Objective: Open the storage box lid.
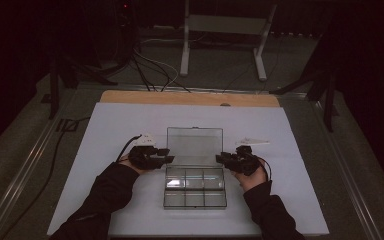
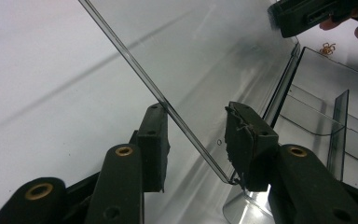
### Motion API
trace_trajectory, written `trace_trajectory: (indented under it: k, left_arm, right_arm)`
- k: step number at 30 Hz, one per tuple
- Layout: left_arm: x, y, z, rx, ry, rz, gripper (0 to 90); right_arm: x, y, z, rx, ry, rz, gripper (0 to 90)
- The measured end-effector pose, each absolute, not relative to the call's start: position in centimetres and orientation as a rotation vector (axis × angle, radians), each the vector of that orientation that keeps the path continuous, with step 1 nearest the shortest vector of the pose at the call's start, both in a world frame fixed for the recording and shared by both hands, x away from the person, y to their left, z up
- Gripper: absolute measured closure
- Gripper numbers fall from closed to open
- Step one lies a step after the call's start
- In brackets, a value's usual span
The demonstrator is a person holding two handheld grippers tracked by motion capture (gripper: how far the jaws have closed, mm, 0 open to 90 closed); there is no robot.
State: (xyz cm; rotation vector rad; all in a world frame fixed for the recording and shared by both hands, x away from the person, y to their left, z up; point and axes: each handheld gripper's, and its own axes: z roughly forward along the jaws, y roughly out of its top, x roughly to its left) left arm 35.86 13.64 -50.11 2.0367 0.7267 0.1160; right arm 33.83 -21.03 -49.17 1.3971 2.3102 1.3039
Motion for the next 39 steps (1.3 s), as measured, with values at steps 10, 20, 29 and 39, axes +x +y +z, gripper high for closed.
trace_trajectory:
  k: [10,20,29,39]
  left_arm:
    - [36.0,13.5,-50.2,2.052,0.766,0.095,58.7]
    - [36.3,13.4,-50.3,2.049,0.823,0.041,56.9]
    - [36.6,13.3,-50.5,2.046,0.888,0.003,52.2]
    - [36.7,13.2,-50.8,2.060,0.924,-0.023,46.3]
  right_arm:
    - [34.1,-21.0,-49.4,1.448,2.320,1.306,64.9]
    - [34.4,-21.1,-49.7,1.562,2.311,1.333,64.3]
    - [34.5,-21.1,-49.9,1.607,2.313,1.320,62.7]
    - [34.7,-21.2,-50.2,1.697,2.303,1.299,60.1]
